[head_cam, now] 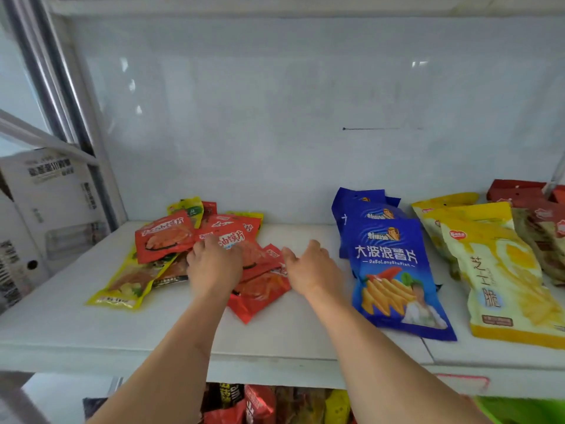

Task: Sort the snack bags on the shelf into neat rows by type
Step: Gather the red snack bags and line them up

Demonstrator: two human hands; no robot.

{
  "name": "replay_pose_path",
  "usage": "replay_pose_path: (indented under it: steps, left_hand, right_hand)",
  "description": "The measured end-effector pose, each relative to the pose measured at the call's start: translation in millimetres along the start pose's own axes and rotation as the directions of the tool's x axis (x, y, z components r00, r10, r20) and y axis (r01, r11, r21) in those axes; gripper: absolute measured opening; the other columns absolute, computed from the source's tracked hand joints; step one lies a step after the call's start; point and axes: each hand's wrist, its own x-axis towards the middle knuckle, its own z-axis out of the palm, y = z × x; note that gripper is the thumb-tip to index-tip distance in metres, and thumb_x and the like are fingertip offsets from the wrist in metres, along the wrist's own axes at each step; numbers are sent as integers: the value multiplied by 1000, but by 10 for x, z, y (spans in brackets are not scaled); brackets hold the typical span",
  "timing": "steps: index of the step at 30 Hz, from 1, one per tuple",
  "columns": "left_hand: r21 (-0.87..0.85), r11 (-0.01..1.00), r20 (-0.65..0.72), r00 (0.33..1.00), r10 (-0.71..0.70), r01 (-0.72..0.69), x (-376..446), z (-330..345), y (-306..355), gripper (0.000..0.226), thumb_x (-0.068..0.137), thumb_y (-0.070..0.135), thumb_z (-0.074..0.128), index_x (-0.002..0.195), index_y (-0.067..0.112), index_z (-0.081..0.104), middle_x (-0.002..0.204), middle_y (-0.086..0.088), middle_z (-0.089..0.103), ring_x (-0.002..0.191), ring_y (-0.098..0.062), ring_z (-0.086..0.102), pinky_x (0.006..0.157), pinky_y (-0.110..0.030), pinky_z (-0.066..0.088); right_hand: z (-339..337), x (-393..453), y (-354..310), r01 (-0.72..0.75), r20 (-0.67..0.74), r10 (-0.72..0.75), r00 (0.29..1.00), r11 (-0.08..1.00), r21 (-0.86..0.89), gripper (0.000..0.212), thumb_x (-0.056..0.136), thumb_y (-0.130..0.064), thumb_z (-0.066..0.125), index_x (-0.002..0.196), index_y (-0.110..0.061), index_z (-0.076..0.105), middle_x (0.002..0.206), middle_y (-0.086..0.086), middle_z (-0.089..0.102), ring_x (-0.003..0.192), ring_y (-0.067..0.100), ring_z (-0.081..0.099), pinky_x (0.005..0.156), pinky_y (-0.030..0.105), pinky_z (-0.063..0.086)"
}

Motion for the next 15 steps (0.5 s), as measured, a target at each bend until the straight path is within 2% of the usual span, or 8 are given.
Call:
replay_pose_path:
  steps: [2,4,9,13,15]
  left_hand:
    - [49,999,33,999,-20,18,144,-27,-179,71,92,55,54,140,4,44,143,-19,46,132,-41,40,107,-47,33]
    - [102,995,64,998,4,-10,207,-23,-312,73,90,59,53,135,2,45,138,-21,49,128,-41,45,104,-47,37]
    - [177,979,188,980,72,-105,315,-66,-544,77,87,62,57,139,8,41,137,-18,49,128,-39,48,103,-46,39]
    - [79,991,251,964,84,-107,491,-173,-678,69,90,46,62,146,14,38,141,-17,44,129,-40,47,103,-46,39]
    - [6,997,256,964,76,-81,542,-199,-747,66,90,36,63,147,15,38,142,-16,40,127,-40,49,101,-45,41]
  right_hand:
    - [131,-49,-99,-115,24,115,993,993,13,76,94,-68,35,143,-10,35,138,14,50,126,34,51,95,42,43]
    - [239,-73,-210,-180,22,179,984,982,54,78,94,-66,37,147,-9,30,140,15,47,127,34,49,96,42,43]
    - [391,-137,-502,-265,16,273,962,919,293,74,98,-51,46,152,-6,23,147,19,39,131,36,47,100,39,42]
    - [469,-162,-614,-266,20,286,958,861,433,71,99,-41,51,154,-5,23,154,18,35,136,34,43,107,36,37]
    - [473,-193,-648,-284,3,305,952,885,369,66,100,-39,50,151,-6,27,151,17,39,133,34,46,103,38,40]
